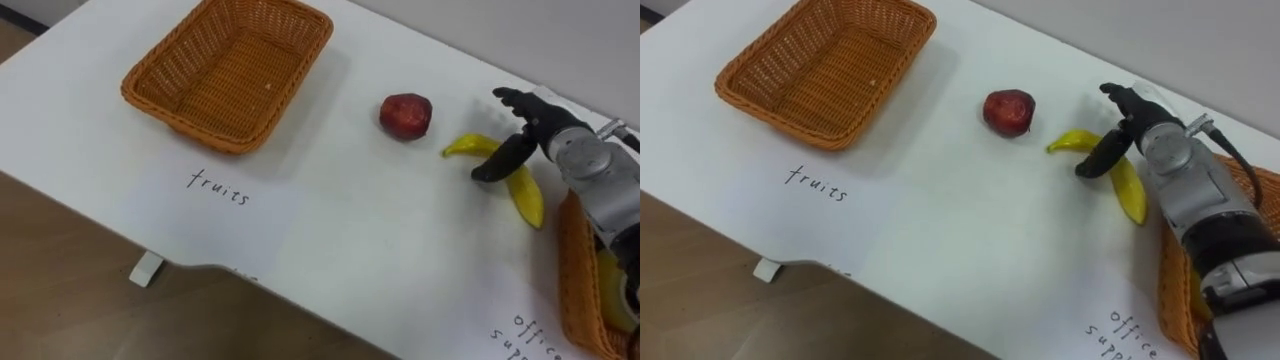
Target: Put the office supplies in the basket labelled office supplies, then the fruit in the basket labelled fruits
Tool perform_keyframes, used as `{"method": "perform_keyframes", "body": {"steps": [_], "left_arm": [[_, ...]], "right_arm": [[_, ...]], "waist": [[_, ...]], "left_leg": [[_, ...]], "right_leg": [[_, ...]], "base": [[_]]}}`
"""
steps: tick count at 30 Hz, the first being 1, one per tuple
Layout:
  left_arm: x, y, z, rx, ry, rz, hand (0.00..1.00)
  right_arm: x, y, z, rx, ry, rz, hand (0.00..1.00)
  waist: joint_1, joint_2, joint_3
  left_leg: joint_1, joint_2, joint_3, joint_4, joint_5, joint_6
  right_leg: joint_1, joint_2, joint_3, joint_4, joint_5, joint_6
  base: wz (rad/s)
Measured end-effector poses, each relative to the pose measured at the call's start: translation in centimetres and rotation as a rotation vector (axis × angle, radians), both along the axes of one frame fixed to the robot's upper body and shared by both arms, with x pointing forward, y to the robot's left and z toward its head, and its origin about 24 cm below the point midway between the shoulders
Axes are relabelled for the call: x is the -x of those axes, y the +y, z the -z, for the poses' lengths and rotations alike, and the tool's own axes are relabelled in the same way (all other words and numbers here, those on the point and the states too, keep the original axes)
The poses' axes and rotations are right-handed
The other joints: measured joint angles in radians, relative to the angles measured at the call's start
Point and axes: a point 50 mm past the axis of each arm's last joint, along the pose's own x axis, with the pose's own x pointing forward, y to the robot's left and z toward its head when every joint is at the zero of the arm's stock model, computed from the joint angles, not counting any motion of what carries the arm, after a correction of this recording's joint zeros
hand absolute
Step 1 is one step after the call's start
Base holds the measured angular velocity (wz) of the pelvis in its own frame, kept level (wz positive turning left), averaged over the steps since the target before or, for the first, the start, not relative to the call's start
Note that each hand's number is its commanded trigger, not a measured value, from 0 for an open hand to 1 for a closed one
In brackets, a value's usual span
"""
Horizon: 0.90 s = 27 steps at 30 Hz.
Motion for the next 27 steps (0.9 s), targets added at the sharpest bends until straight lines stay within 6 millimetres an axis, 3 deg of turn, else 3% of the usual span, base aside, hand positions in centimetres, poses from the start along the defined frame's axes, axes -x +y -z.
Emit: {"method": "perform_keyframes", "body": {"steps": [6,27], "left_arm": [[-0.17,-0.02,-0.03,0.000,-0.004,0.002,0.00],[0.67,0.31,0.36,-0.017,0.044,-0.020,0.00]], "right_arm": [[0.05,0.05,0.18,0.028,0.024,-0.019,0.00],[0.15,0.25,0.58,0.073,0.065,-0.045,0.00]], "waist": [[-0.002,-0.001,-0.0049],[0.000,-0.001,-0.0052]], "left_leg": [[0.005,0.001,0.004,0.000,0.001,0.000],[0.005,0.011,0.008,-0.003,0.008,-0.009]], "right_leg": [[0.003,0.000,0.002,0.000,0.000,0.000],[0.005,0.009,0.001,0.001,0.010,-0.014]], "base": [[0.00],[0.00]]}}
